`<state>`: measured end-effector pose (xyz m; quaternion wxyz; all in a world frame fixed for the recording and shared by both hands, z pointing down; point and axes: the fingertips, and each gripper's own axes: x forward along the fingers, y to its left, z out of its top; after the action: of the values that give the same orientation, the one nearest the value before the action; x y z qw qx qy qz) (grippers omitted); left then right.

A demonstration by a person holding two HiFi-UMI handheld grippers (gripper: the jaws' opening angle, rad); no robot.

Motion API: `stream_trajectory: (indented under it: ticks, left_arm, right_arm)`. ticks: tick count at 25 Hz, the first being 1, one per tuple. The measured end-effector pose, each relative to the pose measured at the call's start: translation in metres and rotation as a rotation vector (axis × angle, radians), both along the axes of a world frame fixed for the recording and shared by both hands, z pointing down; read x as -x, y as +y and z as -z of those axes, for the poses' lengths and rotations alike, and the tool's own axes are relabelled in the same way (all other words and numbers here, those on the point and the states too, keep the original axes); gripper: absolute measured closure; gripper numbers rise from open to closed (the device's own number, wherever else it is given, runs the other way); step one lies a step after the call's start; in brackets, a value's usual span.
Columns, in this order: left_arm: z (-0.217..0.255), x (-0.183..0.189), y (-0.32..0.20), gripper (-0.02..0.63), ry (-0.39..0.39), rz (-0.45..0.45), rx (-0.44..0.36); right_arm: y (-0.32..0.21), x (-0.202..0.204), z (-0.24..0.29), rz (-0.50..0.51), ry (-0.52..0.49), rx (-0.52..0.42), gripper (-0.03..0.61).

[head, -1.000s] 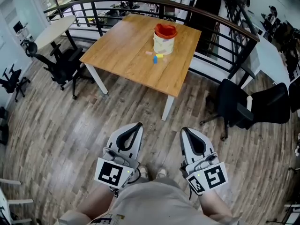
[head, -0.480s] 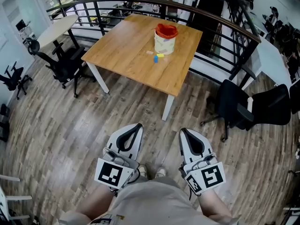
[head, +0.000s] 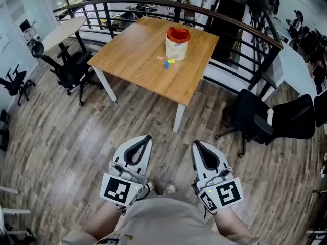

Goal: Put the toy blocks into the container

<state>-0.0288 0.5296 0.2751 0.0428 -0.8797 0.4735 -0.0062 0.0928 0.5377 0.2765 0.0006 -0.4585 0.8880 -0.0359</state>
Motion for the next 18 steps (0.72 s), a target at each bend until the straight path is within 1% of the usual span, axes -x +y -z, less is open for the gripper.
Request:
stream_trajectory:
  ticks: [3, 6, 9, 12, 15, 18]
  left_arm:
    - [-0.003, -0.010, 0.003, 0.603, 0.001, 0.011, -0.001]
    - [-0.009, -0.017, 0.003, 0.603, 0.006, 0.016, 0.023]
    - [-0.011, -0.016, 0.001, 0.603, 0.001, 0.024, 0.009]
    - [-0.013, -0.016, -0.005, 0.602, 0.008, 0.032, 0.011]
    - [-0.016, -0.018, -0.013, 0.603, -0.007, 0.030, -0.014]
    - [-0.021, -0.023, -0.028, 0.601, 0.003, 0.023, -0.014]
  right_arm:
    - [0.001, -0.010, -0.001, 0.012, 0.004, -0.008, 0.557]
    - [0.000, -0.015, -0.003, 0.020, 0.002, -0.014, 0.557]
    - [-0.001, -0.016, -0.005, 0.026, -0.002, -0.017, 0.557]
    - [-0.008, -0.016, -0.006, 0.030, 0.000, -0.030, 0.557]
    - [-0.017, -0.019, -0.008, 0.031, 0.000, -0.041, 0.557]
    - [-0.029, -0.021, -0.012, 0.027, 0.001, -0.044, 0.557]
